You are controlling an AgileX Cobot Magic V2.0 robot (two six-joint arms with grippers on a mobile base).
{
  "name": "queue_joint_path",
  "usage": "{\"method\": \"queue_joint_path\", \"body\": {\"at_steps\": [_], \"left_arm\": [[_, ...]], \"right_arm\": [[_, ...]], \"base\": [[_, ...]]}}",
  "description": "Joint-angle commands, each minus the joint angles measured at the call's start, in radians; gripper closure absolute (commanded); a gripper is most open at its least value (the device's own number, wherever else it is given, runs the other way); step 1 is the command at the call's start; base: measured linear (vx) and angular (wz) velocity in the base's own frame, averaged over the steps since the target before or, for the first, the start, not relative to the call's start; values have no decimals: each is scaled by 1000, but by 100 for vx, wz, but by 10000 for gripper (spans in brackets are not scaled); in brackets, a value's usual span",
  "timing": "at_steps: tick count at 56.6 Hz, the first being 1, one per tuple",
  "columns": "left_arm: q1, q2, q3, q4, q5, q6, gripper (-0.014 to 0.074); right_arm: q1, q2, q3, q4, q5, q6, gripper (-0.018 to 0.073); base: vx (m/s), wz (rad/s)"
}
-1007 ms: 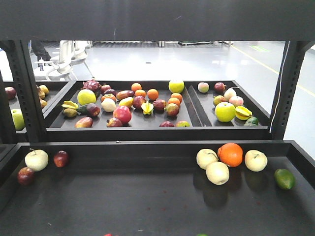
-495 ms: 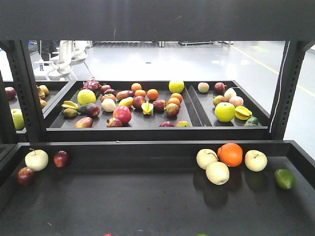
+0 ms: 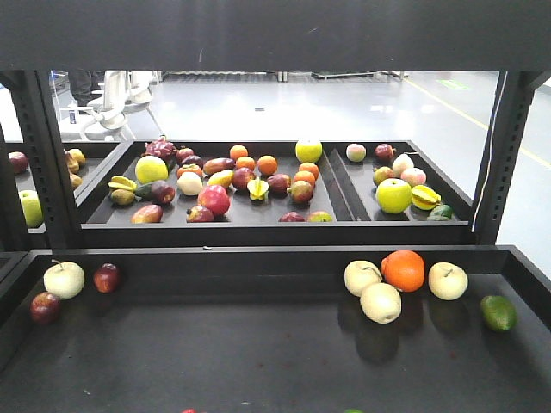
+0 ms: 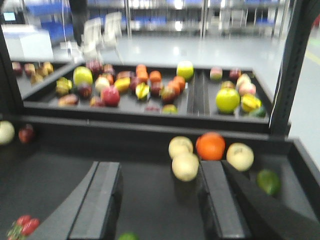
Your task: Pick snacks and fruit into basket
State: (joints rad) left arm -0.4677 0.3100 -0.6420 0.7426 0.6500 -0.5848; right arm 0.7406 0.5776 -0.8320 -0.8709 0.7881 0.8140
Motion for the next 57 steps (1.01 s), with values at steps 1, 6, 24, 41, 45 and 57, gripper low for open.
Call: {"method": "queue_joint_path", "body": {"at_steps": [1, 6, 24, 41, 45, 57], "left_arm": [[0, 13, -25, 30, -74, -1, 108], [0, 13, -25, 30, -108, -1, 108], [0, 14, -25, 30, -122, -1, 108], [0, 42, -25, -7, -41, -1, 107], [0, 124, -28, -61, -19, 0, 97], [0, 428, -74, -197, -114, 1, 64]], "right_arm": [[-5, 128, -159, 54, 67, -96, 141], [-5, 281, -322, 112, 264, -188, 141], [-237, 579, -460, 349, 39, -363, 141], [-684, 752, -445, 1033, 72, -951, 141], [-697, 784, -445, 1033, 70, -1025, 141], [-651, 878, -445, 974, 62, -1050, 112]], "base": [[0, 0], [0, 0], [0, 0], [0, 0], [0, 0], [0, 0]]}}
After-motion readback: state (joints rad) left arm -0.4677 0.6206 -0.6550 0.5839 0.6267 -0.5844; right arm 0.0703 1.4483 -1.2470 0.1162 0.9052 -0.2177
